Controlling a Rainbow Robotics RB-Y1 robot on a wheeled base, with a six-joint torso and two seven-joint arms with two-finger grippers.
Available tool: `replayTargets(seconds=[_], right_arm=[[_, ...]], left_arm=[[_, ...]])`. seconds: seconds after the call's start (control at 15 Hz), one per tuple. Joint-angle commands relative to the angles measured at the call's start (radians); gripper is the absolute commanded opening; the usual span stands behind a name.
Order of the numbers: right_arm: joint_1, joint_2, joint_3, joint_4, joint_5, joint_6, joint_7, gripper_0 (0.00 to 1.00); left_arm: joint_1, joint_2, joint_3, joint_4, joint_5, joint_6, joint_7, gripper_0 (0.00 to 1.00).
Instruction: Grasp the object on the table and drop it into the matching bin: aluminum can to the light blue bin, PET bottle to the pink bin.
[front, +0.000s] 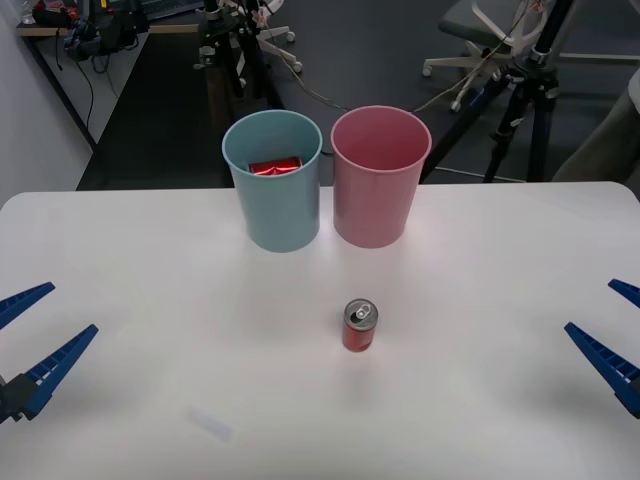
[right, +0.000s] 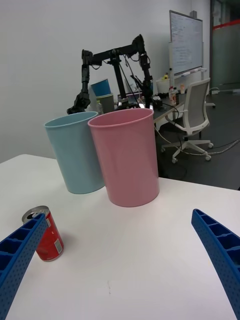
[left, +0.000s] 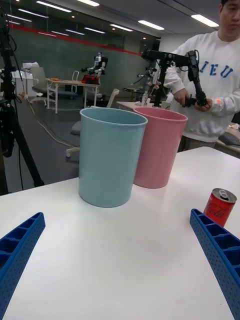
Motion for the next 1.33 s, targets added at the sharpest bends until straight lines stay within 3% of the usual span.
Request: replayTargets(seconds=[0.07, 0.13, 0.53, 1.0, 1.33], right_arm=[[0.0, 0.0, 0.0, 0.0, 0.0, 0.0, 0.0, 1.0], [0.024, 0.027, 0.002, 0.035, 0.017, 0.004, 0.003, 1.0], [0.051, 0.018, 0.027, 0.034, 0.017, 0.005, 0.037, 1.0], [0.079, 0.018, 0.123, 0.127, -0.023, -0.013, 0.319, 1.0], [0.068, 0.018, 0.197, 0.179, -0.049, -0.016, 0.44, 1.0]], left_arm=[[0.0, 0.0, 0.0, 0.0, 0.0, 0.0, 0.0, 1.0], [0.0, 0.0, 0.0, 0.0, 0.0, 0.0, 0.0, 1.0], [0.0, 0.0, 0.0, 0.0, 0.0, 0.0, 0.0, 1.0], [0.0, 0.0, 0.0, 0.0, 0.0, 0.0, 0.0, 1.0], [0.0, 0.0, 0.0, 0.0, 0.0, 0.0, 0.0, 1.0]])
